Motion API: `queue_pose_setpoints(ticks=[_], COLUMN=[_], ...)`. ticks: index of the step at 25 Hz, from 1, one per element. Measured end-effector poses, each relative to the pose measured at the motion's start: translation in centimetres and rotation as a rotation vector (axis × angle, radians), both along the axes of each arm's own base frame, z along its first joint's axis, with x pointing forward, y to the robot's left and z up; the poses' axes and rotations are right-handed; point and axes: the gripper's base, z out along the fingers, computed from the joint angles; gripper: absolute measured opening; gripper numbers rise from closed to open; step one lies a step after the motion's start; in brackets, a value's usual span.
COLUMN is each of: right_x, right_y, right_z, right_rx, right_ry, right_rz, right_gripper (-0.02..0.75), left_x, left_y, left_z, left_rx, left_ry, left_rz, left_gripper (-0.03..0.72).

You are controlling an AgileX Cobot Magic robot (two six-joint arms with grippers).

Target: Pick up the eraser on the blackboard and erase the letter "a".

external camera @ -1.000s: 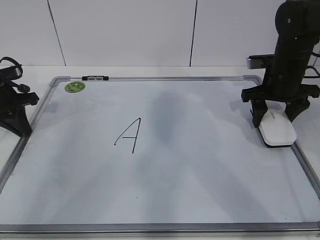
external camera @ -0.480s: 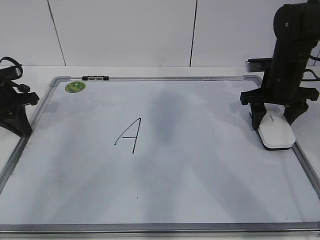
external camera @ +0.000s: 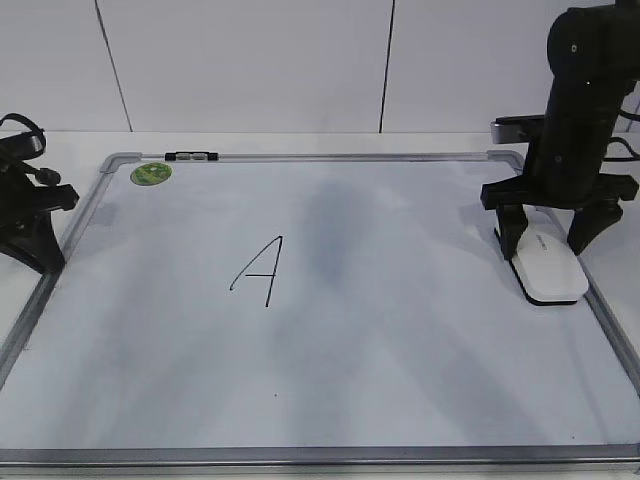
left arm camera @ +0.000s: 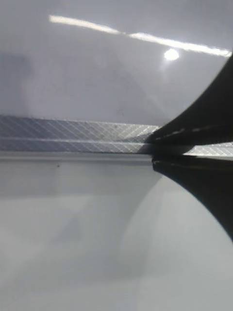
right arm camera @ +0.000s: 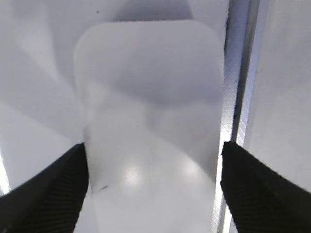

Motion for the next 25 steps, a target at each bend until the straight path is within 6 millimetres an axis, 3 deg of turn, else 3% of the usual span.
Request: queue_pose_setpoints(ticks=[10, 17, 21, 25], right_x=[0.1, 0.1, 0.0, -0.4], right_y=[-0.2, -0.2, -0.1, -0.2], right_z=[0.2, 0.4, 1.0, 3.1], right_rx=[-0.023, -0.017, -0.012, -0.006], right_ry=[-0.009, -0.014, -0.027, -0.077], right_rz=[0.011, 0.009, 0.008, 0.008], right_gripper=[0.657, 0.655, 0.653, 0.651], left_x=[0.0, 0.1, 0.4, 0.4], left_y=[-0.1, 0.0, 0.3, 0.9], left_z=[-0.1, 0.2, 2.5, 5.7], left_rx=[-0.009, -0.004, -0.003, -0.003], left_ry=[0.002, 0.001, -0.052, -0.116], left_rz=[0.003, -0.003, -0.001, 0.005], left_gripper=[0.03, 0.172, 0.273, 0.332])
